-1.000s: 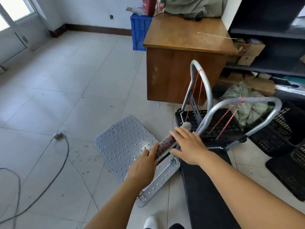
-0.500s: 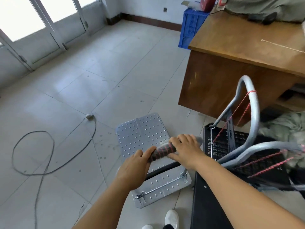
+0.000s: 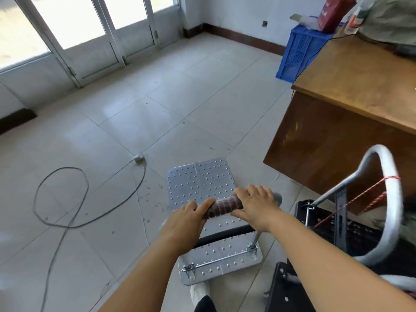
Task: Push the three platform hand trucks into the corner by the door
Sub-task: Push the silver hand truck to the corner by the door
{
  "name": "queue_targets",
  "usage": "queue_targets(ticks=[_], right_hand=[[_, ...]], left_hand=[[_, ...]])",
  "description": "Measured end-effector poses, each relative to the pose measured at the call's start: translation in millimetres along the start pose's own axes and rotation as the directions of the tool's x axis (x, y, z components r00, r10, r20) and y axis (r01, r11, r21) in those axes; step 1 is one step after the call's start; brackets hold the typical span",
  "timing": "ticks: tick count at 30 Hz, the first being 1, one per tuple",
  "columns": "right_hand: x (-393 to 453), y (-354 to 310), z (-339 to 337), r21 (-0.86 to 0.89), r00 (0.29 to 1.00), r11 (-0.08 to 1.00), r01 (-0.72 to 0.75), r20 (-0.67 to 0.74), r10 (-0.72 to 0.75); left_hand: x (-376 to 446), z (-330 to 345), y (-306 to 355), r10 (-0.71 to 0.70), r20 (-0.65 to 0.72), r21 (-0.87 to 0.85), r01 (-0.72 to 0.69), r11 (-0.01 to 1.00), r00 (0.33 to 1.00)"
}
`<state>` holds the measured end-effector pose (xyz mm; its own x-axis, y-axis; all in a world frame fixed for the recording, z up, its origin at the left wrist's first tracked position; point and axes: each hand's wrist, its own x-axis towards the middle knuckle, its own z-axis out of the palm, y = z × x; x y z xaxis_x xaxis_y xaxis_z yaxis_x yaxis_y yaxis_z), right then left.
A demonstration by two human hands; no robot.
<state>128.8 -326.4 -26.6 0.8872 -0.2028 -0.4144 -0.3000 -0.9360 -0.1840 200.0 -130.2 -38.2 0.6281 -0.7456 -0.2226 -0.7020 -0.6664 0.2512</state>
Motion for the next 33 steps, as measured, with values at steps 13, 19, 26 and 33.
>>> queue_targets(ticks=[13,19,26,33], right_hand=[[145.1,42.5,-81.2,-0.121,0.998,0.992,-0.021,0.051,0.027],[218.7,43.8,-110.5,-0.095,1.000,0.995,0.019,0.023,-0.017],[307.0,45.2,-145.4,-0.081,0.993,0.990,0.115,0.034,-0.113],[396.2,35.6,-191.9,-0.109,0.982,0.976,0.187,0.023,-0.186]], left_hand=[[141.4,-25.6,-19.5,-0.107,-0.060,-0.077,0.102,0.992,0.992],[202.1,-51.9,-50.7,-0.163,-0.090,-0.089,0.155,0.984,0.982],[272.2,-75.1,-89.7,-0.263,-0.097,-0.077,0.256,0.963,0.960],[344.7,-101.8,-129.3,-0.411,-0.159,-0.092,0.401,0.911,0.898]])
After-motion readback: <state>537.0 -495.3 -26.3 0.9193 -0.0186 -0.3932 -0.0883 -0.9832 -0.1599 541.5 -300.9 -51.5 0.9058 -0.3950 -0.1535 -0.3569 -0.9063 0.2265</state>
